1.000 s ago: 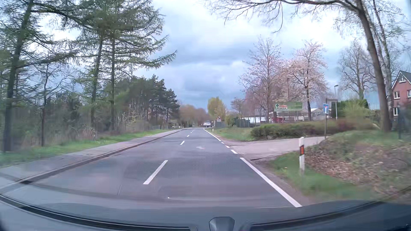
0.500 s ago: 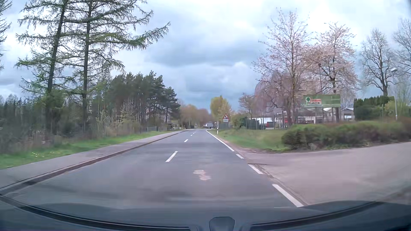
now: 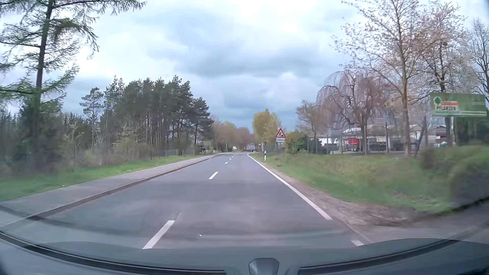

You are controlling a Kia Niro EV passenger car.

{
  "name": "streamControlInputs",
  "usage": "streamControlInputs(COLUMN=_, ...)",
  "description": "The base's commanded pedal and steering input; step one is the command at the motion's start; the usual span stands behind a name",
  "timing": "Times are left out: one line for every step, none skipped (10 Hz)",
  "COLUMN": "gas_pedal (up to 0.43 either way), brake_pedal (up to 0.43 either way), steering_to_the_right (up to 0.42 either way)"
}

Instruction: Follow the waypoints while adhering to traffic rules and regulations

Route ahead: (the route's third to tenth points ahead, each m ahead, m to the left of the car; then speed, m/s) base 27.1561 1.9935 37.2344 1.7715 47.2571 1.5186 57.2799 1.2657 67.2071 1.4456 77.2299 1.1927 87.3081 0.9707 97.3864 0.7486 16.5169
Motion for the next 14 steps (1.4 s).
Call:
streamControlInputs(gas_pedal=0.098, brake_pedal=0.0, steering_to_the_right=-0.004)
streamControlInputs(gas_pedal=0.087, brake_pedal=0.0, steering_to_the_right=-0.003)
streamControlInputs(gas_pedal=0.087, brake_pedal=0.0, steering_to_the_right=-0.001)
streamControlInputs(gas_pedal=0.087, brake_pedal=0.0, steering_to_the_right=-0.001)
streamControlInputs(gas_pedal=0.087, brake_pedal=0.0, steering_to_the_right=0.0)
streamControlInputs(gas_pedal=0.087, brake_pedal=0.0, steering_to_the_right=0.0)
streamControlInputs(gas_pedal=0.087, brake_pedal=0.0, steering_to_the_right=-0.001)
streamControlInputs(gas_pedal=0.087, brake_pedal=0.0, steering_to_the_right=-0.001)
streamControlInputs(gas_pedal=0.087, brake_pedal=0.0, steering_to_the_right=-0.001)
streamControlInputs(gas_pedal=0.087, brake_pedal=0.0, steering_to_the_right=-0.001)
streamControlInputs(gas_pedal=0.087, brake_pedal=0.0, steering_to_the_right=-0.001)
streamControlInputs(gas_pedal=0.087, brake_pedal=0.0, steering_to_the_right=-0.003)
streamControlInputs(gas_pedal=0.087, brake_pedal=0.0, steering_to_the_right=-0.004)
streamControlInputs(gas_pedal=0.087, brake_pedal=0.0, steering_to_the_right=-0.004)
